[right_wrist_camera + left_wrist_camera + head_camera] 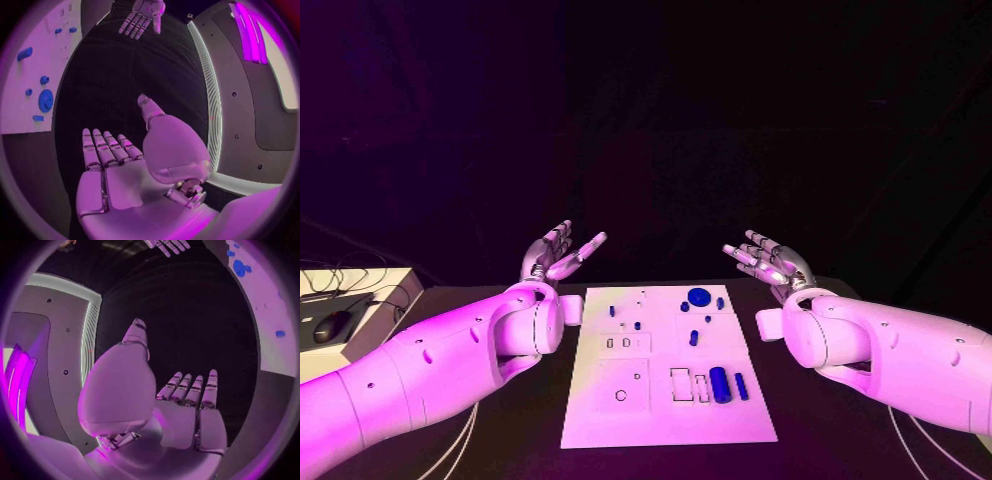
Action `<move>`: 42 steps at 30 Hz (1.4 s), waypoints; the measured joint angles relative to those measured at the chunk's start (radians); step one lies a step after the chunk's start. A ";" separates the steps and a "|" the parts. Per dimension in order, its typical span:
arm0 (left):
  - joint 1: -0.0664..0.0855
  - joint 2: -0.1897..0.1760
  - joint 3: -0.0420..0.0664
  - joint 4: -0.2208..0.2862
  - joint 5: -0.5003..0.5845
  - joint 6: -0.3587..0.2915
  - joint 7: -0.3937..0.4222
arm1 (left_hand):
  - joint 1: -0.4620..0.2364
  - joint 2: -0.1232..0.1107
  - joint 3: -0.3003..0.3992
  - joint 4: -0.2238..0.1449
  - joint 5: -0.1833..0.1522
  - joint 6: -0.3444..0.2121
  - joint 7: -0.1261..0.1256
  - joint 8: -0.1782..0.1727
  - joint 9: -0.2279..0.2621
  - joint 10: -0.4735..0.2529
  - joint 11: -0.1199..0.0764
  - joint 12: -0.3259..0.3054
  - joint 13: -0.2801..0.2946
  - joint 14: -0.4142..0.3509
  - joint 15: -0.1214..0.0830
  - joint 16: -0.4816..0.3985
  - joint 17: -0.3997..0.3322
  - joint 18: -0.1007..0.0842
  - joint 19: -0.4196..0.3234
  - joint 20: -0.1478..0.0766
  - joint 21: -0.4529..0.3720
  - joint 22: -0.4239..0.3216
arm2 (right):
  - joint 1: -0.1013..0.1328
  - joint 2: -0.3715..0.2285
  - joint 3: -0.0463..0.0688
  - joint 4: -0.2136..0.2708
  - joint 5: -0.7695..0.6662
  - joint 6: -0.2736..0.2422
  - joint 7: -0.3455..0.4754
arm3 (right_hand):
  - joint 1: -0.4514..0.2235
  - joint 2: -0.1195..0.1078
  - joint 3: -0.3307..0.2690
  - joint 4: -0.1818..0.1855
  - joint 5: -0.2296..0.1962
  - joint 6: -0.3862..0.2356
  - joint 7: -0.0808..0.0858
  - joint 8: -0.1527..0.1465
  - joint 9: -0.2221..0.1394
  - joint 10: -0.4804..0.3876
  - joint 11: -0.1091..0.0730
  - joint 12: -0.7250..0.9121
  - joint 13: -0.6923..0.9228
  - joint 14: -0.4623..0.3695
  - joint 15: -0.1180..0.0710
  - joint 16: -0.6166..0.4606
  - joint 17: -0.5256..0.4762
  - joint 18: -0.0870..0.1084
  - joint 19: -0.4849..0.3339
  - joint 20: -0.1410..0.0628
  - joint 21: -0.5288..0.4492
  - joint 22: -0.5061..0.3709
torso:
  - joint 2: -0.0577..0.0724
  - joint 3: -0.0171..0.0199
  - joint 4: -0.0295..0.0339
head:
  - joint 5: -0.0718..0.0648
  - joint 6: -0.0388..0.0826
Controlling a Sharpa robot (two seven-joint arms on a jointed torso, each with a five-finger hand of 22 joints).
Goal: Assemble the parts on the task board
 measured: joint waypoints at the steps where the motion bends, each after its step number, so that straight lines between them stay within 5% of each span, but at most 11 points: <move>1: 0.000 0.004 0.004 -0.010 -0.009 0.014 -0.007 | 0.010 -0.002 0.000 0.000 0.002 0.003 0.002 0.003 0.000 0.002 0.002 0.000 0.000 0.001 0.001 0.004 0.000 0.000 0.005 0.002 0.000 0.000 | 0.007 0.000 -0.005 -0.012 -0.007 0.026 -0.010 | 0.013 0.001 0.001 -0.007 0.000 0.007 0.003 0.000 0.000 0.009 0.000 0.000 0.000 0.009 -0.001 0.000 0.000 0.000 0.010 0.001 0.003 0.001 | 0.000 0.0001 0.0000 | 0.000 0.000; 6: -0.001 0.010 0.008 -0.025 -0.034 0.052 -0.027 | 0.059 0.026 0.032 0.010 0.006 0.084 0.009 0.012 0.006 0.116 0.041 0.011 0.007 0.126 0.024 0.017 0.010 0.000 0.062 0.012 0.017 0.007 | 0.026 0.000 -0.021 -0.046 -0.034 0.116 -0.043 | 0.081 0.010 0.012 -0.049 0.000 0.098 0.007 0.009 0.006 0.111 -0.010 0.005 0.006 0.133 -0.014 0.010 0.007 0.016 0.103 -0.005 0.036 0.012 | 0.000 0.0000 0.0000 | 0.000 0.000; 10: -0.002 0.003 0.008 -0.027 -0.047 0.082 -0.039 | 0.049 0.114 0.079 -0.005 -0.002 0.261 0.021 0.019 0.015 0.383 0.071 0.021 0.019 0.410 0.017 0.032 0.024 0.038 0.353 0.004 0.094 0.039 | 0.029 0.012 -0.024 -0.095 -0.128 0.145 -0.053 | 0.136 0.018 0.032 -0.093 -0.003 0.255 0.018 0.018 0.014 0.309 -0.037 0.016 0.014 0.360 -0.046 0.022 0.016 0.039 0.277 -0.030 0.090 0.027 | 0.000 -0.0011 -0.0002 | -0.004 -0.010; 13: -0.001 -0.015 0.008 -0.029 -0.052 0.118 -0.049 | 0.029 0.171 0.067 -0.054 -0.010 0.425 0.041 0.027 0.021 0.688 0.048 0.032 0.028 0.659 -0.013 0.042 0.035 0.081 0.494 -0.007 0.141 0.047 | 0.032 0.012 -0.023 -0.128 -0.269 0.140 -0.049 | 0.162 0.020 0.056 -0.120 -0.017 0.390 0.032 0.024 0.021 0.475 -0.064 0.025 0.020 0.534 -0.081 0.033 0.023 0.055 0.403 -0.059 0.130 0.038 | 0.003 -0.0036 -0.0002 | -0.008 -0.020; 19: -0.001 -0.039 0.007 -0.008 -0.070 0.201 -0.062 | 0.016 0.239 0.031 -0.124 -0.010 0.707 0.041 0.040 0.035 0.905 -0.009 0.039 0.035 0.944 -0.083 0.057 0.056 0.096 0.665 -0.056 0.206 0.052 | 0.036 0.030 -0.020 -0.160 -0.528 0.130 -0.055 | 0.182 0.024 0.089 -0.161 -0.029 0.646 0.063 0.041 0.033 0.740 -0.120 0.032 0.029 0.807 -0.155 0.055 0.036 0.055 0.593 -0.133 0.220 0.071 | 0.016 -0.0061 0.0067 | -0.021 -0.031; 25: -0.001 -0.089 0.008 0.074 -0.085 0.268 -0.072 | 0.030 0.254 0.022 -0.144 -0.010 0.779 0.029 0.041 0.035 0.979 -0.039 0.039 0.036 1.089 -0.133 0.078 0.110 0.095 0.769 -0.124 0.256 0.063 | 0.048 0.053 -0.014 -0.207 -0.754 0.125 -0.094 | 0.193 0.013 0.080 -0.179 0.006 0.767 0.040 0.043 0.038 0.881 -0.162 0.036 0.033 0.993 -0.214 0.096 0.068 0.055 0.723 -0.204 0.327 0.124 | 0.036 -0.0099 0.0190 | -0.039 -0.032; 29: -0.001 -0.119 0.011 0.134 -0.090 0.293 -0.075 | 0.035 0.259 0.014 -0.152 -0.010 0.779 0.029 0.041 0.036 0.983 -0.043 0.039 0.036 1.113 -0.144 0.104 0.154 0.046 0.794 -0.160 0.278 0.070 | 0.063 0.069 -0.013 -0.231 -0.899 0.130 -0.148 | 0.187 -0.006 0.061 -0.180 0.043 0.811 0.021 0.043 0.038 0.967 -0.196 0.039 0.041 1.081 -0.264 0.324 0.209 0.054 0.840 -0.269 0.479 0.215 | 0.049 -0.0151 0.0306 | -0.052 -0.031; 32: -0.001 -0.138 0.012 0.171 -0.092 0.302 -0.075 | 0.035 0.259 0.011 -0.155 -0.010 0.779 0.029 0.041 0.036 0.976 -0.036 0.039 0.036 1.078 -0.135 0.093 0.159 0.046 0.788 -0.169 0.278 0.070 | 0.074 0.079 -0.011 -0.242 -0.974 0.138 -0.187 | 0.179 -0.014 0.060 -0.179 0.056 0.824 0.013 0.043 0.040 0.994 -0.209 0.039 0.042 1.102 -0.284 0.468 0.313 0.053 0.875 -0.299 0.576 0.283 | 0.060 -0.0188 0.0405 | -0.059 -0.031; 39: -0.001 -0.166 0.038 0.245 -0.092 0.320 -0.077 | 0.035 0.259 0.000 -0.175 -0.010 0.750 0.035 0.041 0.036 0.918 -0.023 0.039 0.037 1.082 -0.133 0.120 0.181 0.030 0.800 -0.185 0.317 0.085 | 0.099 0.118 -0.008 -0.262 -1.154 0.173 -0.301 | 0.156 -0.038 0.062 -0.178 0.068 0.831 0.007 0.043 0.041 1.004 -0.219 0.039 0.042 1.125 -0.300 0.731 0.508 0.054 0.981 -0.328 0.844 0.558 | 0.085 -0.0292 0.0615 | -0.080 -0.031; 40: -0.001 -0.169 0.040 0.252 -0.092 0.322 -0.077 | 0.035 0.259 -0.002 -0.182 -0.010 0.740 0.037 0.041 0.036 0.901 -0.019 0.039 0.037 1.065 -0.131 0.139 0.186 0.031 0.788 -0.186 0.325 0.090 | 0.103 0.123 -0.007 -0.264 -1.175 0.179 -0.317 | 0.135 -0.057 0.096 -0.179 0.080 0.831 0.007 0.043 0.042 0.969 -0.206 0.039 0.041 1.124 -0.299 0.864 0.597 0.063 1.044 -0.327 0.986 0.727 | 0.088 -0.0311 0.0645 | -0.083 -0.031; 42: -0.001 -0.175 0.043 0.261 -0.092 0.324 -0.078 | 0.032 0.262 -0.003 -0.194 -0.010 0.736 0.036 0.041 0.036 0.890 -0.015 0.039 0.037 1.040 -0.130 0.178 0.193 0.031 0.773 -0.186 0.342 0.100 | 0.107 0.132 -0.006 -0.266 -1.214 0.187 -0.344 | 0.122 -0.065 0.118 -0.179 0.081 0.830 0.007 0.043 0.042 0.944 -0.200 0.039 0.039 1.116 -0.292 0.927 0.634 0.063 1.065 -0.325 1.030 0.777 | 0.095 -0.0346 0.0691 | -0.088 -0.032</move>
